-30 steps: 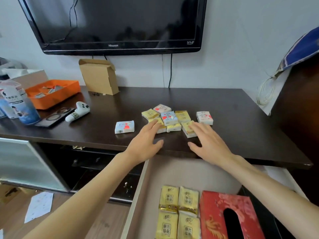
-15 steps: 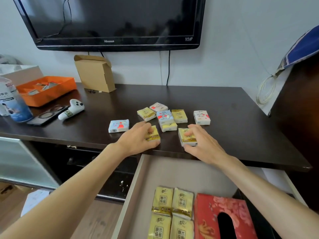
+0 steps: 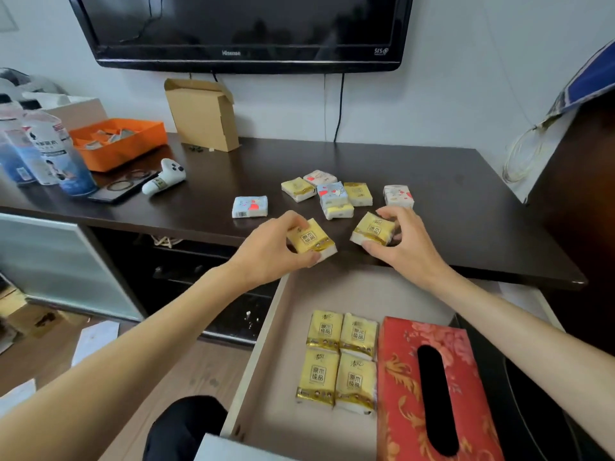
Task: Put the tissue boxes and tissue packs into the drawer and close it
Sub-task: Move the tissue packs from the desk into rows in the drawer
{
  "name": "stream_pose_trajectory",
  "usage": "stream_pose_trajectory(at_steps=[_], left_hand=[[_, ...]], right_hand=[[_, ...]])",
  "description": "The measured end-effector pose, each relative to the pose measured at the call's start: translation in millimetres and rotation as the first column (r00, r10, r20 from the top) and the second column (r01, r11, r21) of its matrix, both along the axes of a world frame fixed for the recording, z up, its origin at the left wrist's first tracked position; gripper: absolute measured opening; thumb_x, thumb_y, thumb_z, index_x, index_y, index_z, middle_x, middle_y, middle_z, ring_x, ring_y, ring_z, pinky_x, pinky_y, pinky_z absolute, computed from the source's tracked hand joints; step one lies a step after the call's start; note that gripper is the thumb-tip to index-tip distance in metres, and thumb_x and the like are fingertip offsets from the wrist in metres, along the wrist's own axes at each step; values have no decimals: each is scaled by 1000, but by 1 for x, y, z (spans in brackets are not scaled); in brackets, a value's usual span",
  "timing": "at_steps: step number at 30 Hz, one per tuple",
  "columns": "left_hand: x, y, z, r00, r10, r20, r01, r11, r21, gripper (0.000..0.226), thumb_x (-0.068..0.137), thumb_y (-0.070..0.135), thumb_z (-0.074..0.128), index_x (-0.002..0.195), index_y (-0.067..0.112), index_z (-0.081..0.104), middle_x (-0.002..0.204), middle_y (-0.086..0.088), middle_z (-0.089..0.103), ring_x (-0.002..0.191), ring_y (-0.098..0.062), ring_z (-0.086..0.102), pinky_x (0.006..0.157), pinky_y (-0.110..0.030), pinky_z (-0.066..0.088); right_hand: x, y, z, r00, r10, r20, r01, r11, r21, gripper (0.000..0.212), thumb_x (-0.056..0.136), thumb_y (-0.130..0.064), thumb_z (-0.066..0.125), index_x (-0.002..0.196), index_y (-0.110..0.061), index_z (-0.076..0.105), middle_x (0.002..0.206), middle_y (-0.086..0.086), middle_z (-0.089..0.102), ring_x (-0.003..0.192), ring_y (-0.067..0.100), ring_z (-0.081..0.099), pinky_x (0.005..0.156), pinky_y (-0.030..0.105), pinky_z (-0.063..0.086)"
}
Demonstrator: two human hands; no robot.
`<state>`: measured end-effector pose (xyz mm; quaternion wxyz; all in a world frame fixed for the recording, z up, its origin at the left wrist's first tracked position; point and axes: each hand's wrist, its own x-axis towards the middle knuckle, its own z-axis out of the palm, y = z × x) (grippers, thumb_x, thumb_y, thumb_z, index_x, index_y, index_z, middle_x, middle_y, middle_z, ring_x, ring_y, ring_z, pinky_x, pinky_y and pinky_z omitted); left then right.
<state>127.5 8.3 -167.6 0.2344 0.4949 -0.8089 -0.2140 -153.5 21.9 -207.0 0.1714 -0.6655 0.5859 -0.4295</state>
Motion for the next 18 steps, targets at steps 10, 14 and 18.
stream_pose_trajectory(at_steps=[10, 14, 18], left_hand=[[37, 119, -19, 948, -294, 120, 262, 937, 230, 54, 70, 55, 78, 117, 46, 53, 111, 22, 61, 107, 3, 53, 86, -21, 44], [39, 140, -40, 875, -434, 212, 371, 885, 281, 62, 73, 46, 80, 127, 42, 50, 115, 22, 52, 103, 12, 46, 89, -6, 37], [39, 137, -46, 833, -533, 145, 453, 809, 375, 51, 76, 39, 82, 122, 37, 58, 117, 23, 53, 101, 27, 38, 79, 3, 31]], right_hand=[[51, 143, -8, 958, 265, -107, -202, 893, 403, 68, 72, -69, 67, 133, -48, 46, 128, -28, 50, 119, -12, 45, 94, 23, 42], [58, 180, -11, 825, 490, -282, -291, 795, 533, 63, 72, -68, 64, 127, -54, 39, 122, -43, 35, 122, -20, 24, 100, 22, 32], [60, 188, -15, 672, 604, -429, -332, 763, 555, 39, 76, -76, 55, 106, -51, 49, 112, -33, 45, 119, -22, 22, 110, 11, -21]])
